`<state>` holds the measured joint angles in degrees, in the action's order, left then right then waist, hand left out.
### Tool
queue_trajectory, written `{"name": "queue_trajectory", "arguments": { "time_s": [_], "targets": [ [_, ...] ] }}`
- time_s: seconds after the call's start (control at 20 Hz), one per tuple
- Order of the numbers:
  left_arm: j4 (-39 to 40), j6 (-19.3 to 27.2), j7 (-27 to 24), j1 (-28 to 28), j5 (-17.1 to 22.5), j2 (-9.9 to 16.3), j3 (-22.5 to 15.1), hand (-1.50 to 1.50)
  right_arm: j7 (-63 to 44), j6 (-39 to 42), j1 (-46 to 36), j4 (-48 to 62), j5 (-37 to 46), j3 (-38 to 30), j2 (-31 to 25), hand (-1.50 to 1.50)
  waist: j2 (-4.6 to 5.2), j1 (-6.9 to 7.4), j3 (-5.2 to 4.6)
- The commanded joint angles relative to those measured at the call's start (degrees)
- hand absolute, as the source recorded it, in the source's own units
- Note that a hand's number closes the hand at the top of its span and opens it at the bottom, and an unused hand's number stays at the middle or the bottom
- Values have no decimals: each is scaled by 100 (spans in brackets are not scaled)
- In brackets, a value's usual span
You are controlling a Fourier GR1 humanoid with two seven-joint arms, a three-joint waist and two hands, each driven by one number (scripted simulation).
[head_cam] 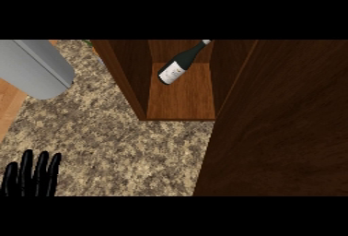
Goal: Pick up the wine, place it into the cabinet and close the cabinet
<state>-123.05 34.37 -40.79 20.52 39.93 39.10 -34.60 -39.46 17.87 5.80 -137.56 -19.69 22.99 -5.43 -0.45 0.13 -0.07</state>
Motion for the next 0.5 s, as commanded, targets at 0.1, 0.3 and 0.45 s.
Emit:
{"name": "queue_trajectory", "arguments": {
  "time_s": [0.1, 0.3, 0.45],
  "targets": [
    [29, -600, -110, 409, 457, 309, 769, -150, -359, -199, 64, -1082, 334, 1094, 130, 150, 4, -13, -1],
    [-143, -1042, -156, 896, 776, 692, 1376, -150, -359, -548, -84, -928, 871, 1682, 405, 150, -25, 38, -6],
    [-173, -1098, -29, 955, 849, 744, 1517, -150, -476, -1136, -445, -731, 1190, 2367, 533, 150, -30, 12, -9]
  ]
}}
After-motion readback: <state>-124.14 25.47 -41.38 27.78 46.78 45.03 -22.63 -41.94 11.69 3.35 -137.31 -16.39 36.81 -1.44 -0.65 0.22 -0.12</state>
